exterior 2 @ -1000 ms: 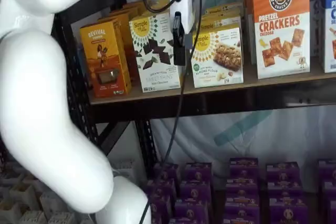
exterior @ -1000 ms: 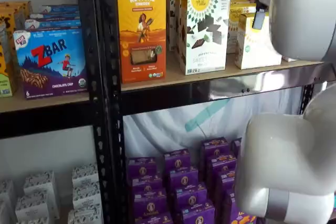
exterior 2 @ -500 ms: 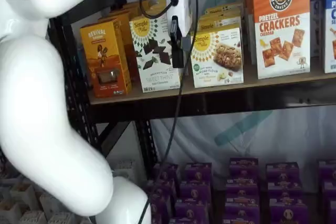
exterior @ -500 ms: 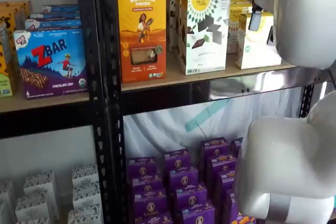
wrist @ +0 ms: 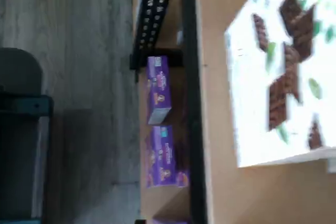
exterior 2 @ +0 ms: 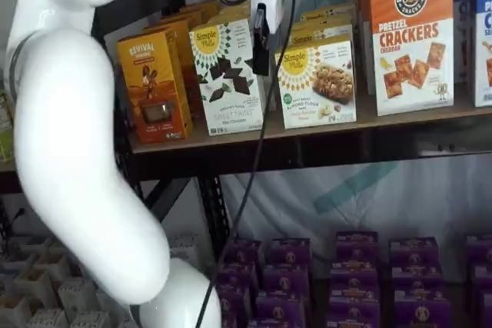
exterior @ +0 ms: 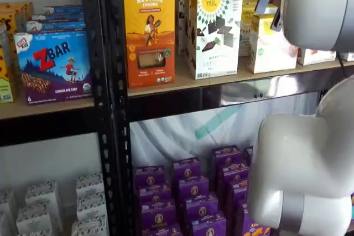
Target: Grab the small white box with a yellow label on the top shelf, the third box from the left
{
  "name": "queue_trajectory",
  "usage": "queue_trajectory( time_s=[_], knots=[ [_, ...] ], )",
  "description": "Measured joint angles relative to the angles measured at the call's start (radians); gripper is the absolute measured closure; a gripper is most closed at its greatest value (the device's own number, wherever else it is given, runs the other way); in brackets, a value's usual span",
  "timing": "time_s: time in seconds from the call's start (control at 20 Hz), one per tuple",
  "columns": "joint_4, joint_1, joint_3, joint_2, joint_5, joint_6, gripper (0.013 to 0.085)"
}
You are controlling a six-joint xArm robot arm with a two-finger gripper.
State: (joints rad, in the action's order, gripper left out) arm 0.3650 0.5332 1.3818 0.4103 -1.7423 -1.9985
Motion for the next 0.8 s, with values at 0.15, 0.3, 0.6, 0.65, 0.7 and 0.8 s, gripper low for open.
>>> queue_trajectory(
  time_s=[0.15, 0.3, 0.6, 0.65, 0.7, 0.8],
  knots=[
    [0.025, 0.002, 0.028, -0.036, 0.046, 0.0, 0.013],
    [0.018, -0.007, 0.051, -0.066, 0.081, 0.0, 0.013],
    [-0.045, -0.027, 0.041, -0.091, 0.161, -0.016, 0.013],
    [-0.057, -0.029, 0.032, -0.091, 0.175, -0.02, 0.013],
    [-0.063, -0.03, 0.022, -0.09, 0.187, -0.024, 0.013],
    [-0.078, -0.034, -0.003, -0.085, 0.215, -0.03, 0.013]
  ],
)
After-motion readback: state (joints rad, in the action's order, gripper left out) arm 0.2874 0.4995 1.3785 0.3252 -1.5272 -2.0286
